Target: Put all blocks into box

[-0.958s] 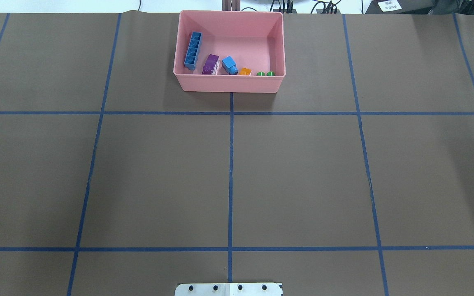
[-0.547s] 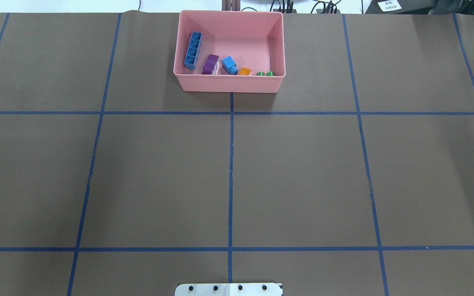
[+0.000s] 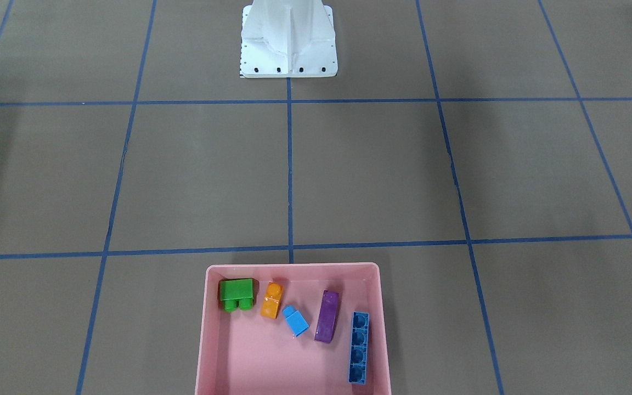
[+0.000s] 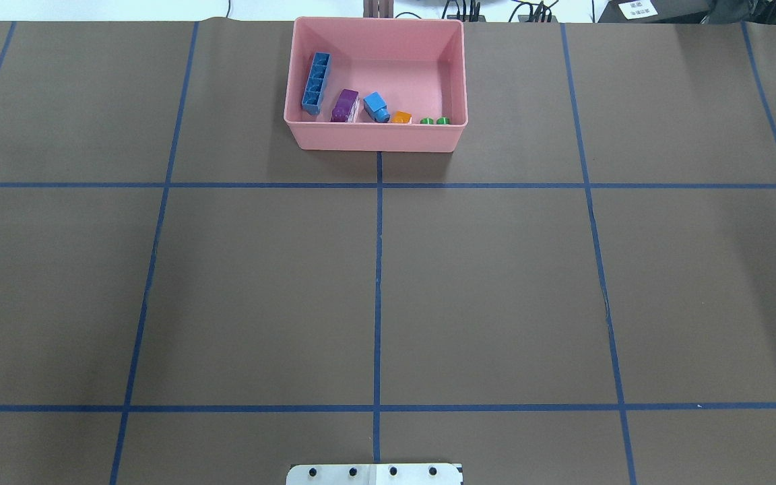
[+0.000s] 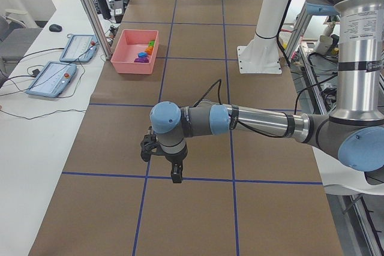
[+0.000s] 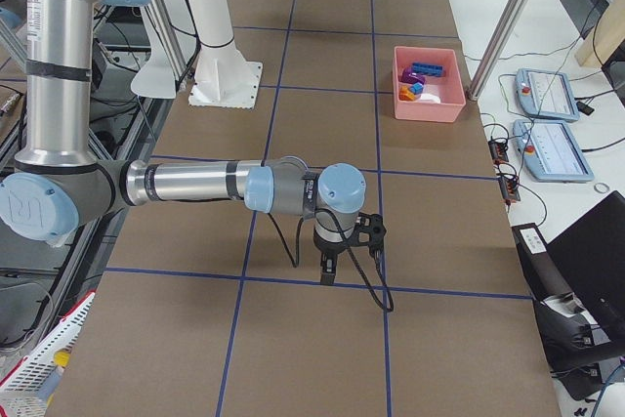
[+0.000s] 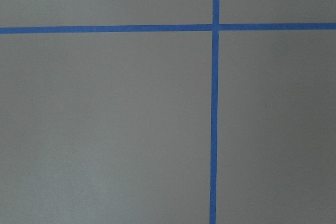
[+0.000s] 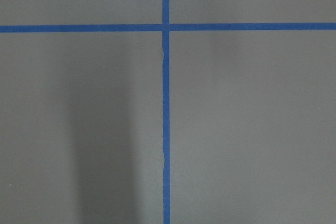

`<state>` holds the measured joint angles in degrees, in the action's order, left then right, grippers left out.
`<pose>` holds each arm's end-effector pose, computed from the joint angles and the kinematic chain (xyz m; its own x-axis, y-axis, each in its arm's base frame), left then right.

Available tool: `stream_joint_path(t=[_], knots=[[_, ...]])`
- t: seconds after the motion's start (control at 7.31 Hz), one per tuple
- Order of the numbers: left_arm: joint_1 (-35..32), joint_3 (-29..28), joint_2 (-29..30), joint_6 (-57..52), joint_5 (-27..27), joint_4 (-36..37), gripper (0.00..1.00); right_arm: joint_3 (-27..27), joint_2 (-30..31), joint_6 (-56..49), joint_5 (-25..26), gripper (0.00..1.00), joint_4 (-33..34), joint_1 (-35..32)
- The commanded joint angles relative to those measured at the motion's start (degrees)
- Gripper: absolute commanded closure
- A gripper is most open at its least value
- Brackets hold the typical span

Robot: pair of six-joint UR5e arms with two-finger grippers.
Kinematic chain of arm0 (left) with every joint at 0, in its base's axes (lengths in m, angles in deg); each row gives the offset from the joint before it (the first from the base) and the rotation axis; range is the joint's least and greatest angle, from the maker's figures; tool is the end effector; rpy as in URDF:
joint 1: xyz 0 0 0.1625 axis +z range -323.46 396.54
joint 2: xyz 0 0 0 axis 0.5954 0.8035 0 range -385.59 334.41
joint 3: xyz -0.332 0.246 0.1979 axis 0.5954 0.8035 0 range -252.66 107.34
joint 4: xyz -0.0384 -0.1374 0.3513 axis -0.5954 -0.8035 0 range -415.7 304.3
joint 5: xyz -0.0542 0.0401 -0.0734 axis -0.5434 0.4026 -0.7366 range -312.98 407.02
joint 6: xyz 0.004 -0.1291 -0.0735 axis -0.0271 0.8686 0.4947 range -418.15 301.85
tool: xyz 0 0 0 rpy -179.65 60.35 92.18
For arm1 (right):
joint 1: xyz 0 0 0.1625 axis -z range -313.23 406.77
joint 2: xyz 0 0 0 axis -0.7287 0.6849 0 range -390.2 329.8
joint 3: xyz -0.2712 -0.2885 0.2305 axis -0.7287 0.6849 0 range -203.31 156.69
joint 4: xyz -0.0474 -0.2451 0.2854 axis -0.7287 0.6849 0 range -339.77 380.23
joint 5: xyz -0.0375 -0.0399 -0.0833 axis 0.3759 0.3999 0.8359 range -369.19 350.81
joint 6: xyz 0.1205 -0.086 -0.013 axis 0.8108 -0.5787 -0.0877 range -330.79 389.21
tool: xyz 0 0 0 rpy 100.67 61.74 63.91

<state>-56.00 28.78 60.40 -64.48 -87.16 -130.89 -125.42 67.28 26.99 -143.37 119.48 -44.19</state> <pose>-0.0477 -0.4034 0.6921 0.7130 -0.0112 -0.7010 -0.0348 0.9981 -0.0513 0.0362 -0.3843 0.7025 0.7163 0.0297 0.6972 0.0111 0.9985 -0.0539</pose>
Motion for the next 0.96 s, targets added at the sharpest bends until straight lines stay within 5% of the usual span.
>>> stream_joint_path(t=[0.0,0.82], knots=[[-0.01,0.33,-0.03,0.17,-1.35,-0.04,0.0,-0.19,1.92,-0.25,-0.47,0.0,-0.11,0.0],[0.08,0.25,-0.03,3.6,-4.34,-0.48,0.0,0.51,1.92,0.28,-0.82,0.0,-3.17,0.09]])
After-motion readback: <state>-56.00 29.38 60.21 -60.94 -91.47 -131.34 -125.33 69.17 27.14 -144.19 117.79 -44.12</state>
